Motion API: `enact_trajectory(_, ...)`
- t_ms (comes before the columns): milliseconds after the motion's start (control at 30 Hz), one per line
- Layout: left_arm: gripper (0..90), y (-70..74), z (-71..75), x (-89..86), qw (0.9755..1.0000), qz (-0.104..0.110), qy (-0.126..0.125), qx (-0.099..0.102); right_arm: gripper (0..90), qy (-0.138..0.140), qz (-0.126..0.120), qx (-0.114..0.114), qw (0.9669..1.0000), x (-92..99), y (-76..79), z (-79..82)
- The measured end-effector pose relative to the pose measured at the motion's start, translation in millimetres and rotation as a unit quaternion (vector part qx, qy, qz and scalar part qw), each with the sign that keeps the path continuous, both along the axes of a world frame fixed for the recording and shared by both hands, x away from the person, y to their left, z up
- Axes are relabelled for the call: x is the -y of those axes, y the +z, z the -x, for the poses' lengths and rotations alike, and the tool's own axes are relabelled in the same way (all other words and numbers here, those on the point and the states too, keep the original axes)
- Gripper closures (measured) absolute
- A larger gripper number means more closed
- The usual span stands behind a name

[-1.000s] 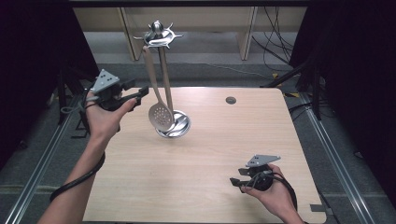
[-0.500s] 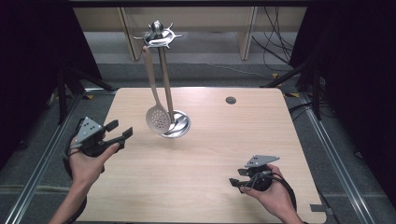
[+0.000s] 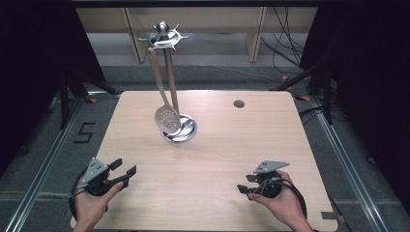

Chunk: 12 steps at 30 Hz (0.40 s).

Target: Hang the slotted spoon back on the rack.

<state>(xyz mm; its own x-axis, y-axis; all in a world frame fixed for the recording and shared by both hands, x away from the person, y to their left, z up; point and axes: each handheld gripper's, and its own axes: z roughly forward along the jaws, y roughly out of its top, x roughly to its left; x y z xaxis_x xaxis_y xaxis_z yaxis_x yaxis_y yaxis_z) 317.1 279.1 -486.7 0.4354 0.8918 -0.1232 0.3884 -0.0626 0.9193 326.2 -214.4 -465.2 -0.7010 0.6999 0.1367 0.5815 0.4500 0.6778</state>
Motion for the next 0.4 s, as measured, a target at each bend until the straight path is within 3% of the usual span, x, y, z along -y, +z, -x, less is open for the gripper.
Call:
enact_trajectory(67, 34.9, -2.1, 1.4, 1.0, 0.9999, 0.010, 0.000, 0.006, 46.6, 0.001, 0.000, 0.000, 1.0000, -0.1, 0.2, -0.2)
enact_trajectory(233, 35.8, -4.5, 2.2, 2.2, 1.0000, 0.003, 0.002, 0.006, 46.6, 0.001, 0.001, -0.001, 1.0000, -1.2, -0.1, 0.0)
enact_trajectory(400, 38.1, -7.3, -1.2, -1.8, 0.9999, 0.012, 0.007, 0.005, 46.6, 0.001, -0.007, 0.002, 1.0000, -4.4, -2.1, 0.4)
